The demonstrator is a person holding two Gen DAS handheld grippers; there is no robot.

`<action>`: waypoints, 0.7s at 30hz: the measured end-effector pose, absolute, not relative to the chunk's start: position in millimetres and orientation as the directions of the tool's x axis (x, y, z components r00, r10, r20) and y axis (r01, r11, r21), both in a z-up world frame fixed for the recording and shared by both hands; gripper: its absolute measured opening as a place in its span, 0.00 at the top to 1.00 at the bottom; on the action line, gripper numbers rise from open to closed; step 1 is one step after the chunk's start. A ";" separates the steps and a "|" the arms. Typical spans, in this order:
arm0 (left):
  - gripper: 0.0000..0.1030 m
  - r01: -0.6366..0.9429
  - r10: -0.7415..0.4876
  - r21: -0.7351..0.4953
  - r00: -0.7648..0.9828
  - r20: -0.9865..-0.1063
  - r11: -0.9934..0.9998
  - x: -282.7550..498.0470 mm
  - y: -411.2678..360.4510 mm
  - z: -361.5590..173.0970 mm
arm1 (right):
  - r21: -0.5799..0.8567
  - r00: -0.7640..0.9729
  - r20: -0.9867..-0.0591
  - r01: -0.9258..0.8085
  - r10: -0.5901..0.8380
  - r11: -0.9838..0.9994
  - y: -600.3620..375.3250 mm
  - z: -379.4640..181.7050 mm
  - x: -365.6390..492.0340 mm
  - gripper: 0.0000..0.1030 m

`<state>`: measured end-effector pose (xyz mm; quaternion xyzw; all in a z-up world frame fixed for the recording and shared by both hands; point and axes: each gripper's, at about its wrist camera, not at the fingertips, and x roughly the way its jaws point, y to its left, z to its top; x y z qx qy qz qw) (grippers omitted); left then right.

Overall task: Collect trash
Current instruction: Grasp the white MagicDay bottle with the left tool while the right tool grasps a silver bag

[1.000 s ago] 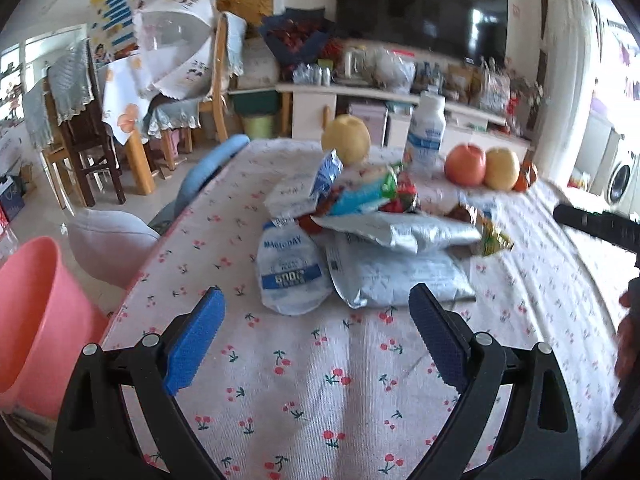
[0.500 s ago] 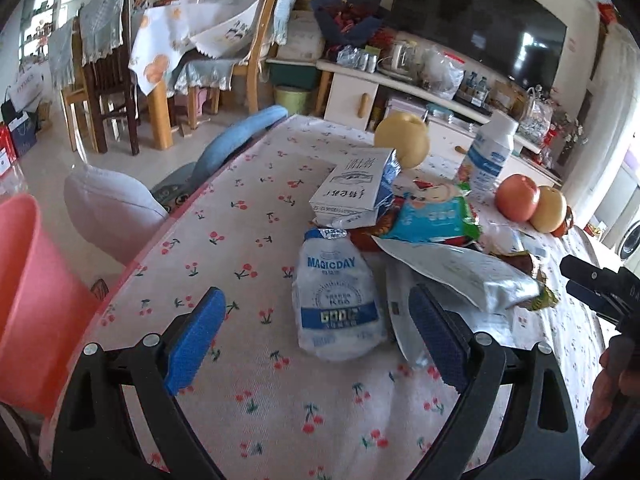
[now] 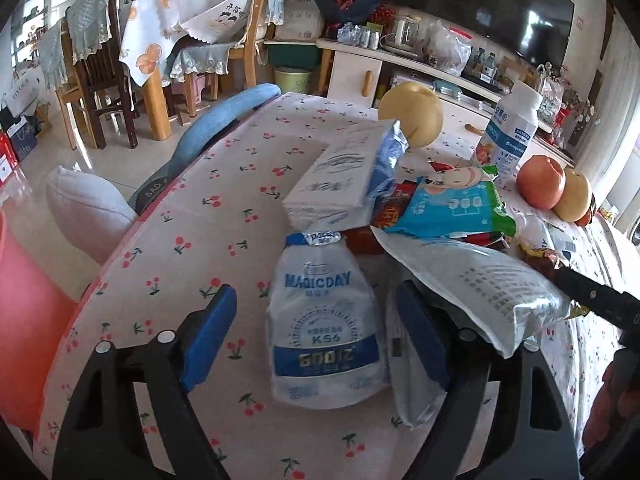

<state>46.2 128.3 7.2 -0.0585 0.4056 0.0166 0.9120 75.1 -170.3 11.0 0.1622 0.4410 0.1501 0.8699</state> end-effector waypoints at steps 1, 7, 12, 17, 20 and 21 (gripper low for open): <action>0.22 -0.077 -0.018 -0.094 0.671 -0.741 0.993 46.3 127.7 7.3 | 0.421 0.565 -0.716 -0.118 0.410 0.899 -170.6 11.0 75.3 0.21; 0.40 -0.065 -0.033 -0.104 0.674 -0.738 0.993 46.0 122.8 8.4 | 0.390 0.576 -0.723 -0.114 0.381 0.914 -169.7 14.3 73.8 0.20; 0.48 -0.055 -0.038 -0.102 0.679 -0.733 0.993 44.6 118.3 9.4 | 0.362 0.618 -0.704 -0.114 0.351 0.925 -173.8 24.1 71.7 0.20; 0.56 -0.046 -0.036 -0.094 0.693 -0.720 0.995 39.8 113.2 11.8 | 0.356 0.634 -0.714 -0.034 0.296 0.934 -199.3 16.4 79.5 0.18; 0.57 -0.044 -0.036 -0.092 0.696 -0.717 0.995 38.4 112.0 12.5 | 0.383 0.626 -0.719 -0.007 0.302 0.924 -210.9 10.9 88.4 0.18; 0.58 -0.045 -0.035 -0.093 0.696 -0.717 0.995 37.9 111.4 12.9 | 0.396 0.623 -0.718 -0.002 0.311 0.918 -213.6 10.6 91.5 0.18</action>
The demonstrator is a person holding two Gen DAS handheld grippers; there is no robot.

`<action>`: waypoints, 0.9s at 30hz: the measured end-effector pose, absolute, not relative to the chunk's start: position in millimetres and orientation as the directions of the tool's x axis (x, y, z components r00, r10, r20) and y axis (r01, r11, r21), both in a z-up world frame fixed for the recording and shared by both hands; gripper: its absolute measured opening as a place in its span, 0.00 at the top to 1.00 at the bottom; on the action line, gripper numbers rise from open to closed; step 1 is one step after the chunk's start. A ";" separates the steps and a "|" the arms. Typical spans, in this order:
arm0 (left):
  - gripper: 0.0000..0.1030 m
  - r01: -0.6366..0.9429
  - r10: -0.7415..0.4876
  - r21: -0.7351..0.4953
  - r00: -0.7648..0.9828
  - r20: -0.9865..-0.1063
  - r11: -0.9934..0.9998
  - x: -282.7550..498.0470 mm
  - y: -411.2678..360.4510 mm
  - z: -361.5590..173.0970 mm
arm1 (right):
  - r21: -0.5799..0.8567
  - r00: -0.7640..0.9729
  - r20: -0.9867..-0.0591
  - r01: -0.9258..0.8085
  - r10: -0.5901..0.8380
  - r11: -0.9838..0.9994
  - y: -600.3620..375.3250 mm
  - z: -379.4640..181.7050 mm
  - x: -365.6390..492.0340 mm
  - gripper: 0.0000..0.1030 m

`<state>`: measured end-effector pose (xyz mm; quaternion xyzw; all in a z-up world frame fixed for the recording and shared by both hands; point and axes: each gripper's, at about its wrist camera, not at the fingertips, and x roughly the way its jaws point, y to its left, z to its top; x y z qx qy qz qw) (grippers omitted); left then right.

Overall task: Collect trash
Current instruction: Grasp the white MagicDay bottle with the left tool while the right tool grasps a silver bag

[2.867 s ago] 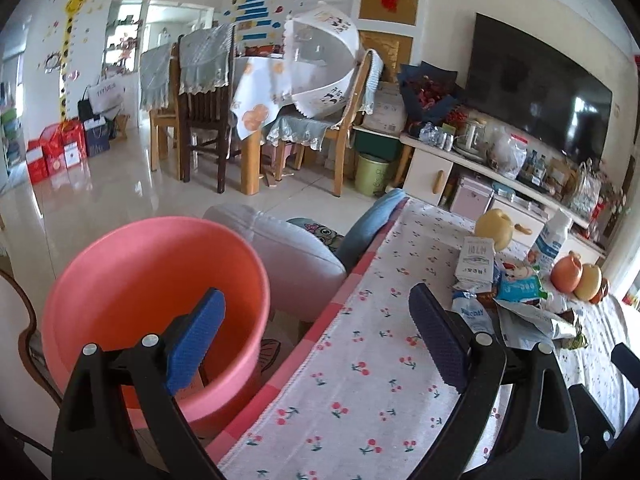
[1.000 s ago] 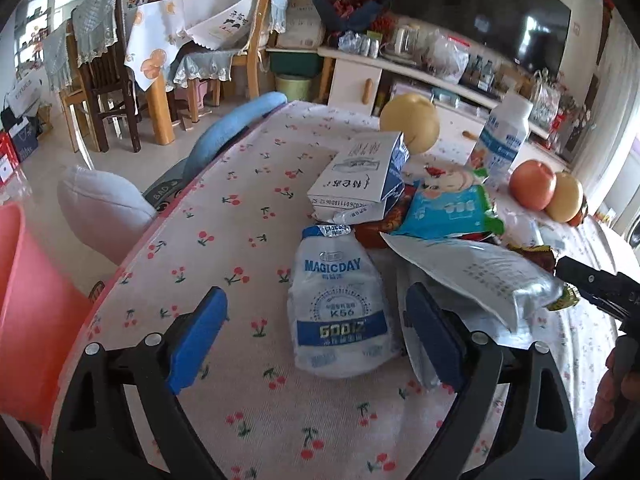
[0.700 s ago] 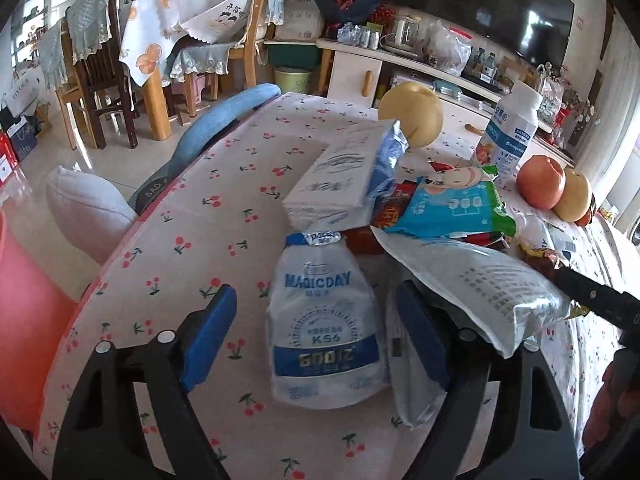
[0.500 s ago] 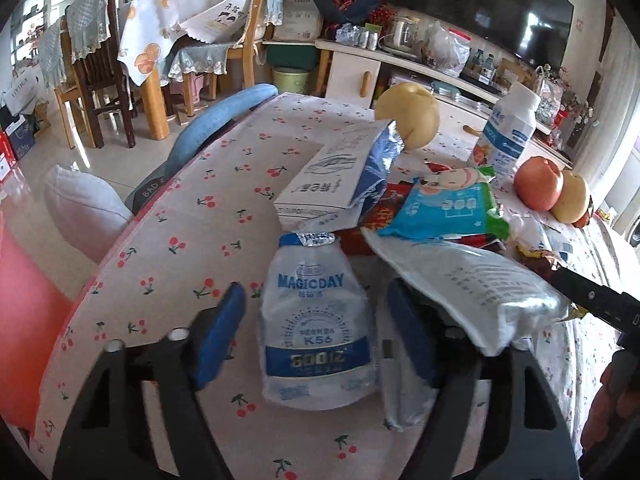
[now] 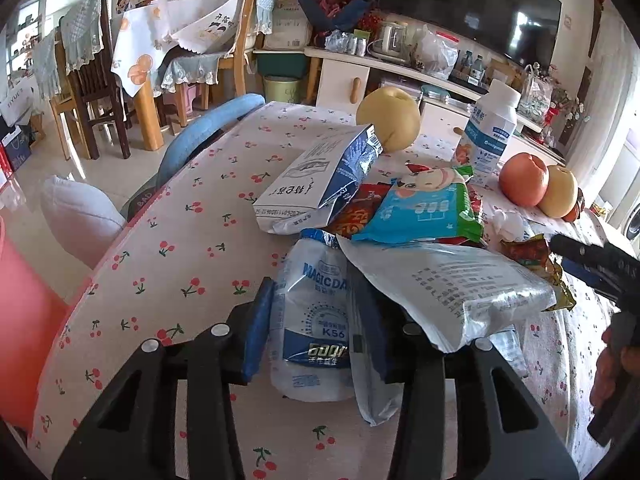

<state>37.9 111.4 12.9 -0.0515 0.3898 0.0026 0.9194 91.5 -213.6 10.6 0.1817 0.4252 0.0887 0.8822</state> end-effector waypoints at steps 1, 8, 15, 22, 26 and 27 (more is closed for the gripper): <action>0.58 -0.047 -0.035 -0.094 0.696 -0.717 0.994 37.7 111.9 12.6 | 0.402 0.619 -0.720 0.002 0.315 0.916 -214.8 10.4 95.0 0.18; 0.54 -0.054 -0.026 -0.088 0.694 -0.719 0.995 36.8 111.3 12.1 | 0.306 0.594 -0.757 -0.049 0.274 0.951 -195.2 7.3 118.7 0.09; 0.24 -0.114 0.017 -0.081 0.673 -0.740 0.990 40.9 120.6 8.5 | 0.236 0.589 -0.768 -0.104 0.251 0.966 -176.0 5.7 132.3 0.08; 0.16 -0.125 -0.008 -0.118 0.652 -0.758 0.985 44.5 130.1 4.0 | 0.203 0.591 -0.775 -0.105 0.225 0.973 -167.4 6.3 130.9 0.21; 0.19 -0.102 -0.015 -0.107 0.649 -0.761 0.989 41.8 127.3 3.4 | 0.209 0.592 -0.771 -0.111 0.234 0.972 -164.0 7.1 127.2 0.24; 0.22 -0.095 -0.020 -0.106 0.647 -0.762 0.990 41.4 126.3 3.5 | 0.212 0.593 -0.770 -0.112 0.236 0.971 -164.5 7.5 126.0 0.26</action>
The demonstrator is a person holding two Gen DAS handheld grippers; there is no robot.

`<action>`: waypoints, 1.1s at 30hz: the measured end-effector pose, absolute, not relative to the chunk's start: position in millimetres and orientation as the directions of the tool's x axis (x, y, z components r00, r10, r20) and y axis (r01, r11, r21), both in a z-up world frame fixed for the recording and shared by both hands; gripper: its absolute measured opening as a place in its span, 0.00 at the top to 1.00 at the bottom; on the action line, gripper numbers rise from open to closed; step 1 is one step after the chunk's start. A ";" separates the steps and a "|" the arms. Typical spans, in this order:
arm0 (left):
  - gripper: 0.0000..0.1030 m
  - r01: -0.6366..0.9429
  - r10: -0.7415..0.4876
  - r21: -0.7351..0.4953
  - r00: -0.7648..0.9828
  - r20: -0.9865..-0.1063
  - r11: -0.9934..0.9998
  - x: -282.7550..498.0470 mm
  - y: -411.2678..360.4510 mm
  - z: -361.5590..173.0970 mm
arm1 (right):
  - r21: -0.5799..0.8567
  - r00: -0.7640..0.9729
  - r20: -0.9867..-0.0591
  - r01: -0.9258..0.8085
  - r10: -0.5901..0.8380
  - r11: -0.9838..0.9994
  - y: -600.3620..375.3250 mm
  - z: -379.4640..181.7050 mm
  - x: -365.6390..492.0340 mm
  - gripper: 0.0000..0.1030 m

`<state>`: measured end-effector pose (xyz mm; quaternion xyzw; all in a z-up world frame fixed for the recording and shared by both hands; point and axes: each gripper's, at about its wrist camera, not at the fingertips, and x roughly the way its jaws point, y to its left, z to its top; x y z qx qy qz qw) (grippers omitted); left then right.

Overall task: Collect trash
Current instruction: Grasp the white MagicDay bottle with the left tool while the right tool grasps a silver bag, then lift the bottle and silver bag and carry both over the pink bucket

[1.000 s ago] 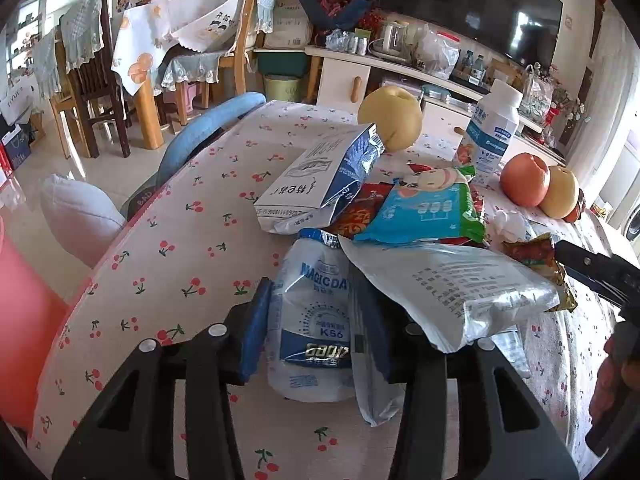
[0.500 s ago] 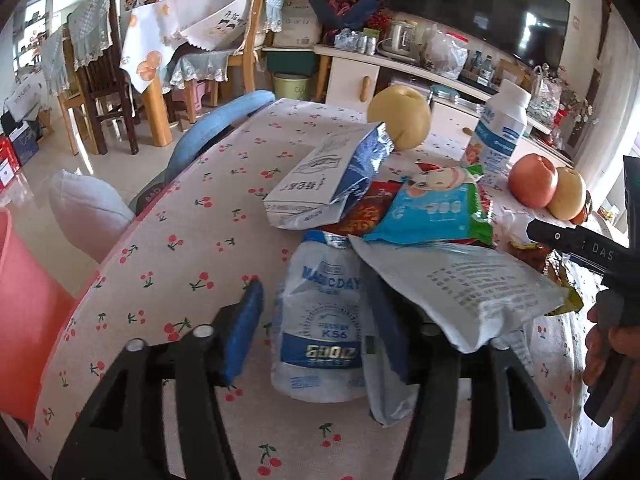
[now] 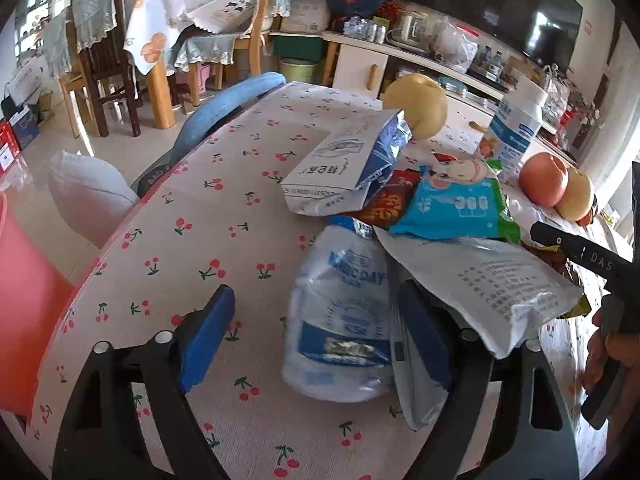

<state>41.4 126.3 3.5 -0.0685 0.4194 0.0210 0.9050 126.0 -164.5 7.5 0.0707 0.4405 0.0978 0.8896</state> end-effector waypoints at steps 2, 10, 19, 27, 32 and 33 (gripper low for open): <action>0.26 -0.083 -0.027 -0.105 0.644 -0.764 0.991 40.9 124.6 3.3 | 0.216 0.595 -0.767 -0.109 0.238 0.970 -166.4 8.3 123.4 0.29; 0.43 -0.038 -0.057 -0.106 0.642 -0.764 0.994 36.7 123.5 5.2 | 0.157 0.630 -0.750 -0.127 0.203 0.979 -161.4 34.2 103.0 0.13; 0.59 -0.001 -0.113 -0.151 0.655 -0.747 0.989 28.5 130.6 12.8 | 0.021 0.691 -0.667 -0.354 0.277 0.935 -97.5 75.1 42.1 0.13; 0.65 0.016 -0.157 -0.195 0.656 -0.738 0.981 23.5 140.0 14.4 | -0.454 0.766 -0.639 -0.455 0.077 0.766 -19.2 33.2 0.9 0.22; 0.66 0.027 -0.178 -0.213 0.654 -0.735 0.977 21.7 146.2 15.2 | -0.498 0.792 -0.610 -0.406 0.023 0.766 -5.6 20.2 16.3 0.33; 0.67 0.030 -0.186 -0.220 0.654 -0.733 0.975 21.4 147.9 15.7 | -0.495 0.792 -0.610 -0.404 0.023 0.769 -6.6 17.1 16.8 0.41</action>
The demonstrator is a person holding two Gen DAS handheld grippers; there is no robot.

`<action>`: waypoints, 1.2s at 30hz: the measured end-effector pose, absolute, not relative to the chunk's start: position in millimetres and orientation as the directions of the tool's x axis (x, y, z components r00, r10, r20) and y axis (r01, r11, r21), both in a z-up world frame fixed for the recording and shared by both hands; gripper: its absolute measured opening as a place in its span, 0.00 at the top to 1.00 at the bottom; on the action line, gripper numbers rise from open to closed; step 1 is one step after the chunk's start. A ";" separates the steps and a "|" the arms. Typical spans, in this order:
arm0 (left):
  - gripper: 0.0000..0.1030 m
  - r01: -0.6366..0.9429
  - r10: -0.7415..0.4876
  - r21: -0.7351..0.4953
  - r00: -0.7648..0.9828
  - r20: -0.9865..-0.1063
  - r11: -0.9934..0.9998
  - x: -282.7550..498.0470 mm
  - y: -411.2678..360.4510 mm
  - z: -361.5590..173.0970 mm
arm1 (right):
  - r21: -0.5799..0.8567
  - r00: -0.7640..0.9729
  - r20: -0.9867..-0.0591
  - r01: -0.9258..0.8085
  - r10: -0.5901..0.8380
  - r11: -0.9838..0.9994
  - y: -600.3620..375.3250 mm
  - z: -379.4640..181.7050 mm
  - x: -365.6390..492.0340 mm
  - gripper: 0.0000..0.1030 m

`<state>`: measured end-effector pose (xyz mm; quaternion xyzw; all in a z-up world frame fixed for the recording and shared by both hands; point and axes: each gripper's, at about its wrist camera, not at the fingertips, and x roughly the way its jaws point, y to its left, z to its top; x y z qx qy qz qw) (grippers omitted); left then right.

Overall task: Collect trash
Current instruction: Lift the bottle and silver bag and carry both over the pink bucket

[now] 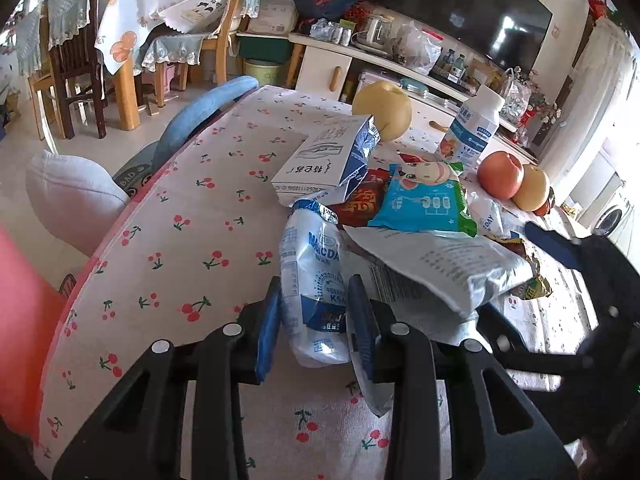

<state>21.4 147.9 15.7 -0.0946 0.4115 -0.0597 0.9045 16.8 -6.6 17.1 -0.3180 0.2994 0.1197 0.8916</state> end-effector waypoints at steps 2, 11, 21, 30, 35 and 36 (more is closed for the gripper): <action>0.68 0.034 -0.199 -0.235 0.654 -0.730 0.971 21.0 151.7 15.9 | -0.475 0.780 -0.625 -0.404 0.024 0.782 -8.7 12.8 22.5 0.58; 0.74 0.035 -0.232 -0.278 0.659 -0.716 0.960 16.3 169.3 19.7 | -0.422 0.793 -0.608 -0.359 0.034 0.833 -11.9 36.2 11.4 0.84; 0.69 0.105 -0.333 -0.343 0.607 -0.721 0.933 4.9 183.8 15.8 | -0.285 0.791 -0.600 -0.348 0.118 0.893 -19.4 75.2 -24.6 0.88; 0.71 0.075 -0.330 -0.363 0.614 -0.717 0.929 6.3 191.5 10.6 | -0.206 0.790 -0.587 -0.360 0.180 0.910 -17.7 93.9 -70.2 0.88; 0.73 0.073 -0.339 -0.379 0.625 -0.703 0.922 1.8 194.9 11.1 | -0.163 0.776 -0.597 -0.365 0.202 0.917 -17.8 95.2 -85.4 0.88; 0.73 0.073 -0.341 -0.382 0.625 -0.702 0.921 0.1 195.4 11.3 | -0.161 0.775 -0.598 -0.366 0.204 0.917 -17.0 95.4 -88.3 0.88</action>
